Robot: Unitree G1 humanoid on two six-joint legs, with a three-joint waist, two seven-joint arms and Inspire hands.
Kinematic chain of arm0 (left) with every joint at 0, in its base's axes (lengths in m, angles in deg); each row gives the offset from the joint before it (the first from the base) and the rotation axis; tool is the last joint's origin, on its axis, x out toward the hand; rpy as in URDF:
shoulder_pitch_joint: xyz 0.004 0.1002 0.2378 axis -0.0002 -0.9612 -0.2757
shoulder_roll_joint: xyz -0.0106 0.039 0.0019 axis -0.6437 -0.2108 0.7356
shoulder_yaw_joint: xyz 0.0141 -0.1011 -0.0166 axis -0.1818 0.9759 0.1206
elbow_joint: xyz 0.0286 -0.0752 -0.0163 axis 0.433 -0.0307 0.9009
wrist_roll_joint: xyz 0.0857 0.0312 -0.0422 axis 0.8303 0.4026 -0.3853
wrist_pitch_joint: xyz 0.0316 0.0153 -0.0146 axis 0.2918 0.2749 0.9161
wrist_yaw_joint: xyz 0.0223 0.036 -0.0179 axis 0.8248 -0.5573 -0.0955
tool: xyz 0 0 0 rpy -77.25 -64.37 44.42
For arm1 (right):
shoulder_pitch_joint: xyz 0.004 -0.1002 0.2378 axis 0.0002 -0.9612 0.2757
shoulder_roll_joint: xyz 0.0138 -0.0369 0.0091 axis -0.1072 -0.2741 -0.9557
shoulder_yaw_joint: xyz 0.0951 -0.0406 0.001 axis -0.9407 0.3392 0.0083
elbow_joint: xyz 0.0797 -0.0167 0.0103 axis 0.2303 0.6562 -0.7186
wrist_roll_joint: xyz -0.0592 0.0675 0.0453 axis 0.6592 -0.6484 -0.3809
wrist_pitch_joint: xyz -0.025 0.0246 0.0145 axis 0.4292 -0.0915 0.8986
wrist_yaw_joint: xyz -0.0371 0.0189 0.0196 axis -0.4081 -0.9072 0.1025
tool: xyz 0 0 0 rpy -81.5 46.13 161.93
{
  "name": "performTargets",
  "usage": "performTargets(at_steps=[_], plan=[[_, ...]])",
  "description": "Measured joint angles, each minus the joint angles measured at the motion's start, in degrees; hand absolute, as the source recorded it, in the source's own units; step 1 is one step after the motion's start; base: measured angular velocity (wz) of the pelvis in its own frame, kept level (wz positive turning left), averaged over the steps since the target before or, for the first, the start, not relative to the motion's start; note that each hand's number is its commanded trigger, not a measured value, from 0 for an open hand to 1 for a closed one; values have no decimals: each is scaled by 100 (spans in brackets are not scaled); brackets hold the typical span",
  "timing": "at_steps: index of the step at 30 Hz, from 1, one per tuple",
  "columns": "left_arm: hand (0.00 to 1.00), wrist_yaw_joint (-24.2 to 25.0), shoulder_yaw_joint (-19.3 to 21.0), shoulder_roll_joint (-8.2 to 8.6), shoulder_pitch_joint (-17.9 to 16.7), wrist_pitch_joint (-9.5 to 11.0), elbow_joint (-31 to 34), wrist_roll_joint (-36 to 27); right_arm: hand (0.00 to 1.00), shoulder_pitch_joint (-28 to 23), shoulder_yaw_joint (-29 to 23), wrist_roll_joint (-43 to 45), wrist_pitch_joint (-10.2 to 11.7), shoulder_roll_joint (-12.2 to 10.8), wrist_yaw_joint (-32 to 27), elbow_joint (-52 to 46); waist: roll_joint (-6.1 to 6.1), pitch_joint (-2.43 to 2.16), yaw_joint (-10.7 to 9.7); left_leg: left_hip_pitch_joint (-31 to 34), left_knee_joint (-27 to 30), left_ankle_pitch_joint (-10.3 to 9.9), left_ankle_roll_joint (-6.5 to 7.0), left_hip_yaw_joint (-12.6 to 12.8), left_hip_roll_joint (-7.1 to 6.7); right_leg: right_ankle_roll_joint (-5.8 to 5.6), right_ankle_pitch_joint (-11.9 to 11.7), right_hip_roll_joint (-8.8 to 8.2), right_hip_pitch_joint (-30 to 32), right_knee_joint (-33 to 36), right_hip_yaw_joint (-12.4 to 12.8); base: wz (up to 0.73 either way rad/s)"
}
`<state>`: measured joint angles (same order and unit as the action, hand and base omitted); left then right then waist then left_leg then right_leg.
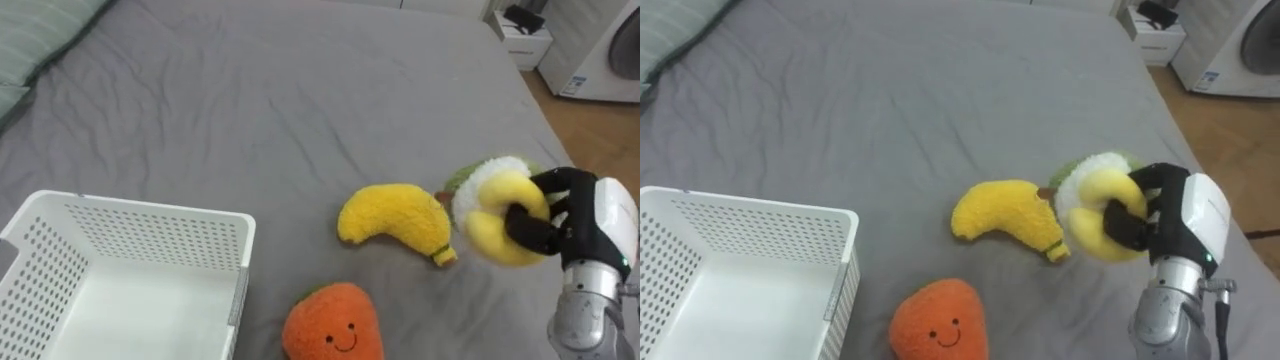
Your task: Collect toys from the bed
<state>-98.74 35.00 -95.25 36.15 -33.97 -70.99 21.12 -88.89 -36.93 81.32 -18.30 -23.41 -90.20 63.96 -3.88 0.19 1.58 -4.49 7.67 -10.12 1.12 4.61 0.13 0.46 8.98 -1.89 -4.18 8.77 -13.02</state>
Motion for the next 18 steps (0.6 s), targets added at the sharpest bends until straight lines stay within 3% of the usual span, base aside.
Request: performTargets(at_steps=[7,18], plan=[[0,21,-10,18,100,5,-108,6,100,344,269,32,-53,37,375,-326,15,0,56,10,10,1,1,5,10,1,0,0,31,34,12,0],[0,-64,-345,28,278,163,-168,22,100,1089,1123,186,-66,63,768,-661,-7,5,505,44,15,6,9,-13,3,2,3,8,77,93,-8,0]])
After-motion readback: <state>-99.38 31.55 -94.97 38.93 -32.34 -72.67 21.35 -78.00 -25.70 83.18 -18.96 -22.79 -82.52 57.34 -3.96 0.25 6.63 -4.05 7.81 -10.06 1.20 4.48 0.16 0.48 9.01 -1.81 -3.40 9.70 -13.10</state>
